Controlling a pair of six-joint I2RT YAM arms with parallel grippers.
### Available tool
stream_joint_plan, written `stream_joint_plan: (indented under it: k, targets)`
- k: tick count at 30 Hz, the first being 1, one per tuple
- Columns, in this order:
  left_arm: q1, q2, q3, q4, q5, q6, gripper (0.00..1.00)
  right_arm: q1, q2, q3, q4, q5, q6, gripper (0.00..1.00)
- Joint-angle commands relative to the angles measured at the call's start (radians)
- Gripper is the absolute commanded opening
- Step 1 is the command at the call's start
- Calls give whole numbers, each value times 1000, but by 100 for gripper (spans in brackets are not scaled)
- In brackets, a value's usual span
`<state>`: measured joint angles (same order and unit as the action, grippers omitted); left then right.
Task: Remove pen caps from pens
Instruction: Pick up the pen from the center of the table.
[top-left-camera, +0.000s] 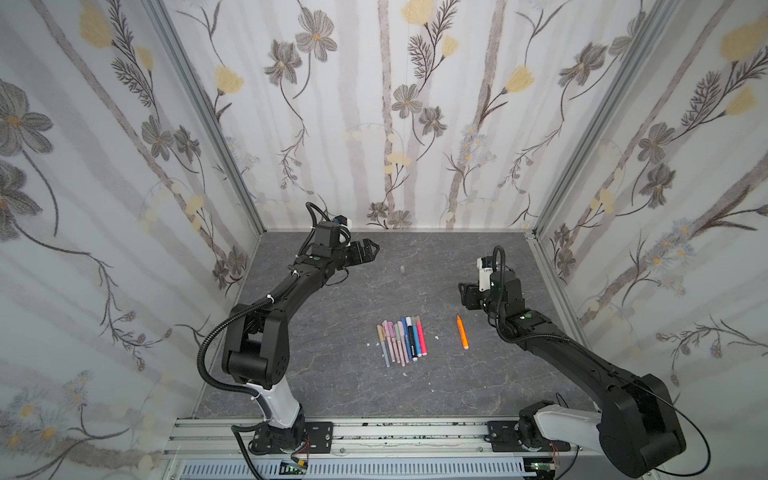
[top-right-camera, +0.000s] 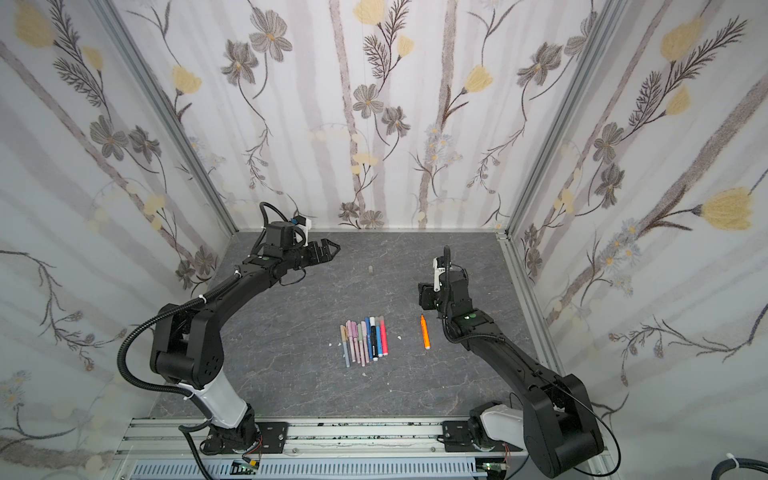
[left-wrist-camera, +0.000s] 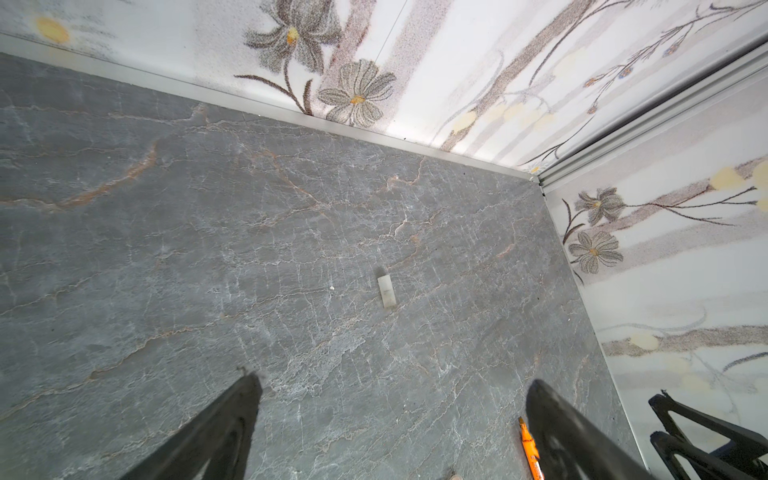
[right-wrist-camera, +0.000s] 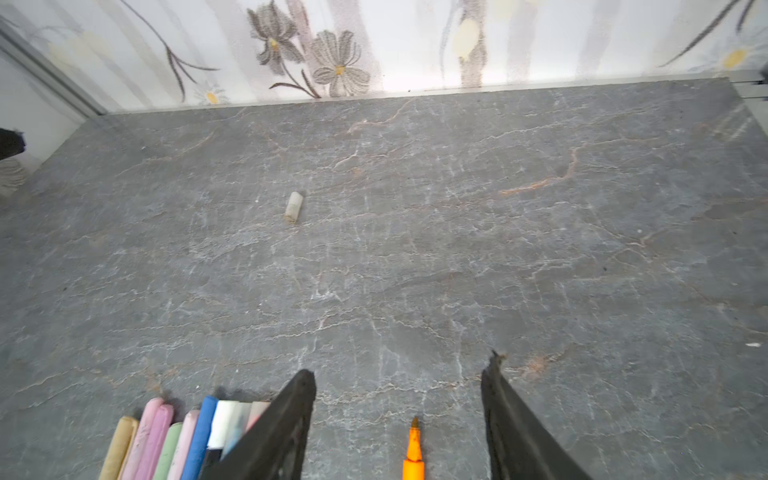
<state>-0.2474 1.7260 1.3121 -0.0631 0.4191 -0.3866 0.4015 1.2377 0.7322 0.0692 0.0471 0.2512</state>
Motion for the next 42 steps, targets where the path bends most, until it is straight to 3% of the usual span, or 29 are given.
stream_joint_plan:
  k: [1,6,15,29,38,42]
  targets:
    - [2,-31,-9,38,1,-24,100,59,13,58,-21,-9,-16,61]
    - [3,-125,-110,60,-21,-28,100,166,43,117,-97,70,46,58]
    - [4,-385,-326,74,-90,21,100,204,31,113,-90,39,98,61]
    - [4,-658,-584,25,-193,66,100,204,-9,34,-156,105,152,61]
    - [4,-718,-609,45,-341,89,100,197,-96,29,-138,207,127,66]
    - [5,-755,-638,81,-308,64,100,152,-156,-14,-144,159,108,66]
